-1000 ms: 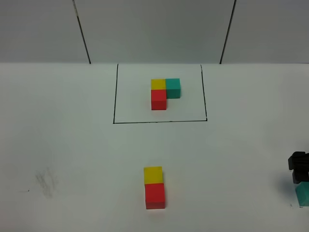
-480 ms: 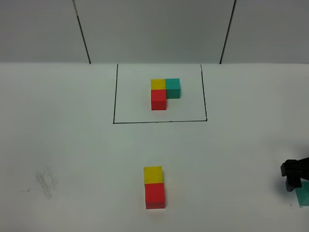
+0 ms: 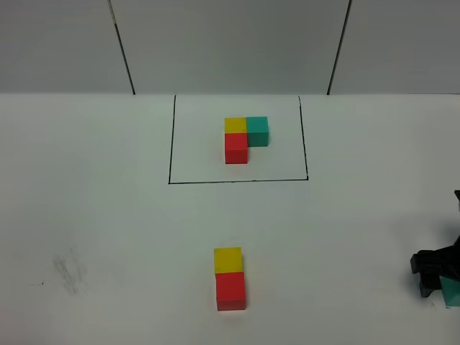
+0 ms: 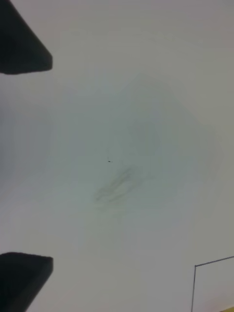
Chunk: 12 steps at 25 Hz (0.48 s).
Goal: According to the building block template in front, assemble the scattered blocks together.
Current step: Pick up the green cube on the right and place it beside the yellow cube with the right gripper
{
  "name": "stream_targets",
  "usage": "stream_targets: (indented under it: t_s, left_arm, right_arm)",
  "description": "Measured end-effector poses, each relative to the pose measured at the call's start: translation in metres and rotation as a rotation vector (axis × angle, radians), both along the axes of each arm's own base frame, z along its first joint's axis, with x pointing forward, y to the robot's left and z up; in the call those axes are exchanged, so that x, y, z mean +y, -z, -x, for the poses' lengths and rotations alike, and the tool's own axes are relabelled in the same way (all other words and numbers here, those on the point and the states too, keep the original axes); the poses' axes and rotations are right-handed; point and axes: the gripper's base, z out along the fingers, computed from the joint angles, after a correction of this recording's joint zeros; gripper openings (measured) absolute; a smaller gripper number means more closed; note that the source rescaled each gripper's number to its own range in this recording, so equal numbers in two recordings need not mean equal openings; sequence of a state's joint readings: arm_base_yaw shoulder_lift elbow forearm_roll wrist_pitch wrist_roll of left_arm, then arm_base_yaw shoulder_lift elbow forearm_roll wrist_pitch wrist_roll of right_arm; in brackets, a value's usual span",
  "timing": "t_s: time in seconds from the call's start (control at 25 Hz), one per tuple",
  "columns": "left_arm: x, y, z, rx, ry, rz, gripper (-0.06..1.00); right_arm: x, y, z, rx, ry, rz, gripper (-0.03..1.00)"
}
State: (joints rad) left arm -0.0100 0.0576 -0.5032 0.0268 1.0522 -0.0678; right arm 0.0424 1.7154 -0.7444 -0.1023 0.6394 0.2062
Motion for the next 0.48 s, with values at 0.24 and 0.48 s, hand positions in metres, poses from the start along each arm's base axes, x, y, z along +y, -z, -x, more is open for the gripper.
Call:
stream_targets:
  t_s: [0.24,0.48]
  left_arm:
    - [0.0000,0.0000,0.0000,0.000,0.000,0.000,0.76]
    - [0.0000,0.0000,0.0000,0.000,0.000,0.000,0.76]
  right_arm:
    - [-0.0009,0.0061,-0.0007,0.016,0.002,0.001,0.72]
    - [-0.0008,0.0063,-0.0016,0.007,0.004,0.000,0.25]
